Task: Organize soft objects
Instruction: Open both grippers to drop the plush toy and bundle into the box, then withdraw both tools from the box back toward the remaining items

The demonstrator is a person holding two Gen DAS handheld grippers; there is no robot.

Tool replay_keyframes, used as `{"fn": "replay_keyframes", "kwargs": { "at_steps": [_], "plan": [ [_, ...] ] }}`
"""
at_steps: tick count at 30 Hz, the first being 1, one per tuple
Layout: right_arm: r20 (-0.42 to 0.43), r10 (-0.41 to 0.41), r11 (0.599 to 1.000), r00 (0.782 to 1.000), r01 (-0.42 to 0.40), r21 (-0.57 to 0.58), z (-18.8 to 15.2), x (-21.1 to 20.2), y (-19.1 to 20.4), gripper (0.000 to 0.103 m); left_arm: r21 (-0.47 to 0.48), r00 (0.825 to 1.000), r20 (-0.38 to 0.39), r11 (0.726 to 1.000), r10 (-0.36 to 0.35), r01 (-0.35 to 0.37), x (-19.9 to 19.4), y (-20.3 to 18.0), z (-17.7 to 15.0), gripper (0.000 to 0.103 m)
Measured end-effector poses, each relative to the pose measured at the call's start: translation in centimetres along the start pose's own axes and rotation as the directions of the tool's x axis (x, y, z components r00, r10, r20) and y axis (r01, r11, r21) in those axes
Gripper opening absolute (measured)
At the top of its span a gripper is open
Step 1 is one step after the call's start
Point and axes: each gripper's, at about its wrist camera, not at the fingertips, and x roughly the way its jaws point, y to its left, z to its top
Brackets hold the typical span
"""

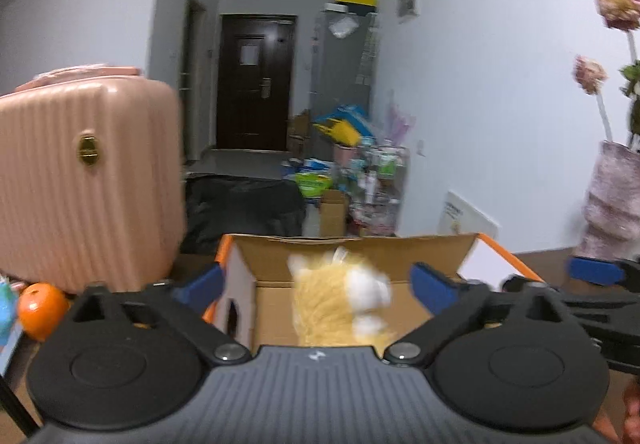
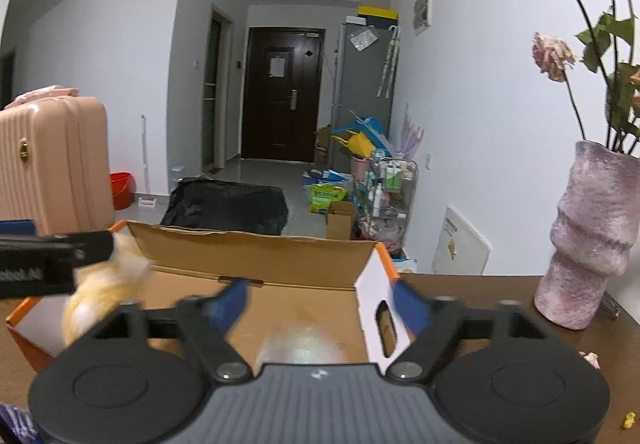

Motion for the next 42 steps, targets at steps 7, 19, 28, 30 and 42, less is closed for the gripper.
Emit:
{"fn": "replay_keyframes", "kwargs": {
  "at_steps": [7,19,28,30,42],
  "plan": [
    [-0.020,-0.019,1.000,1.000,0.019,0.009,-0.3,0.1,-0.1,0.103,-0.038,0.997,-0.007,0.996,0.079,-0.079,-0.1,1.1,0.2,0.103],
    [-0.014,-0.010,1.000,1.000,0.010,0.002,-0.2,-0.4,0.3,0.103,-0.017,0.996,0.001,0.996,0.087,-0.087,-0.6,0.9,0.2,0.103],
    [0.004,0.002,1.000,1.000,-0.002,-0.002,-0.6,-2.3,0.3,0.103,-0.012,0.995,0.009,0.995,0.100,-0.100,-2.1,1.5,-0.2,0.103],
    [0.009,0.006,1.000,1.000,-0.006,-0.001,-0.8,-2.9,0.4,0.103,-0.011,0.995,0.008,0.995,0.101,-0.101,-2.5,1.6,-0.4,0.103],
    [0.034,0.024,1.000,0.999,-0.023,-0.008,-2.4,-6.9,0.6,0.103,-0.007,0.993,0.012,0.993,0.116,-0.116,-5.7,2.7,-1.9,0.103]
  ]
}}
